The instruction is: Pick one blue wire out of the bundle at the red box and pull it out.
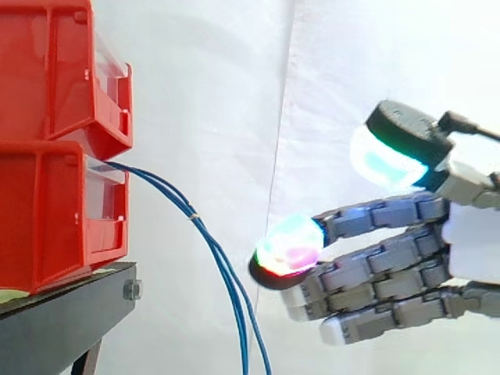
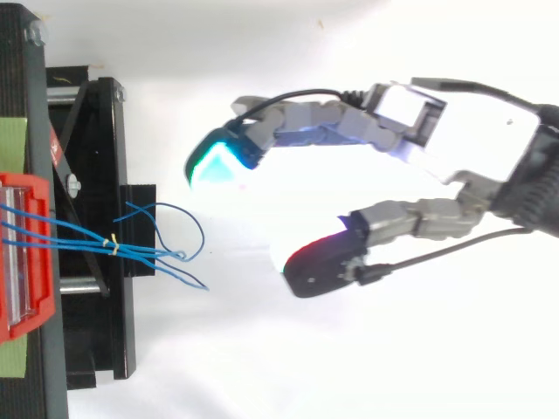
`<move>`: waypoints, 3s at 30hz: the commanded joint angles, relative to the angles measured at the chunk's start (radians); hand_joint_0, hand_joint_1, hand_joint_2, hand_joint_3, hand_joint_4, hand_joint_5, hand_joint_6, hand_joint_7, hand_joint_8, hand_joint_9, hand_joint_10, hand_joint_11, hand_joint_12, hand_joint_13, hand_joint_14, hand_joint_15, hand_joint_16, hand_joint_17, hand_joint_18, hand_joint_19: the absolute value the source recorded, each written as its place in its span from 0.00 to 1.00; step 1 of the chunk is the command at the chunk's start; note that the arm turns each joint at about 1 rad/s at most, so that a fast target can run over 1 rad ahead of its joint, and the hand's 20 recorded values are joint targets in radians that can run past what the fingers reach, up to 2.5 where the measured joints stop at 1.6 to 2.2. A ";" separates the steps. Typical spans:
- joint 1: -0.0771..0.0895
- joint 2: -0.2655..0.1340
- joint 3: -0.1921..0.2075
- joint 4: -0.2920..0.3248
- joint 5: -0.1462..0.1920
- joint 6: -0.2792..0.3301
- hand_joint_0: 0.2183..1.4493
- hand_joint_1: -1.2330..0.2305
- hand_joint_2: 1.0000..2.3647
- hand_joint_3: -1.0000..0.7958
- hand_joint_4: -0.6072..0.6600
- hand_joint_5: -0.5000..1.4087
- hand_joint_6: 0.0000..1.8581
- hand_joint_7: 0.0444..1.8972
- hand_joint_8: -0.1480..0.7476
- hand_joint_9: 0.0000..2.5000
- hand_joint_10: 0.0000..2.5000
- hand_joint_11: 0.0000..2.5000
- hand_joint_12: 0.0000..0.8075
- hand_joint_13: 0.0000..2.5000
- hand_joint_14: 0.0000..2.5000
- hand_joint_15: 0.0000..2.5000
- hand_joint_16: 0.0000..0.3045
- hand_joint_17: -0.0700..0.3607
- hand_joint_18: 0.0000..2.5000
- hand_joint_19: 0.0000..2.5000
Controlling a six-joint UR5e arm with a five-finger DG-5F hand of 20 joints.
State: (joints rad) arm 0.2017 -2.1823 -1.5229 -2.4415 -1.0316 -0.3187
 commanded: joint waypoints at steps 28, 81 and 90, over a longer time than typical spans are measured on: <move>0.018 -0.185 0.159 0.075 -0.007 -0.002 0.22 0.46 0.00 0.28 0.77 0.16 0.27 0.40 0.57 0.20 0.00 0.05 0.54 0.09 0.00 0.01 0.21 0.49 0.12 0.11; -0.015 -0.232 0.270 0.101 -0.096 0.021 0.27 0.44 0.01 0.33 0.80 0.18 0.27 0.53 0.57 0.23 0.00 0.08 0.54 0.13 0.00 0.03 0.19 0.47 0.17 0.13; -0.018 -0.232 0.270 0.101 -0.100 0.020 0.29 0.42 0.01 0.35 0.78 0.19 0.27 0.59 0.56 0.24 0.00 0.08 0.53 0.14 0.00 0.03 0.19 0.47 0.17 0.13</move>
State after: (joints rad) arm 0.1853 -2.4145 -1.2540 -2.3418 -1.1298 -0.2990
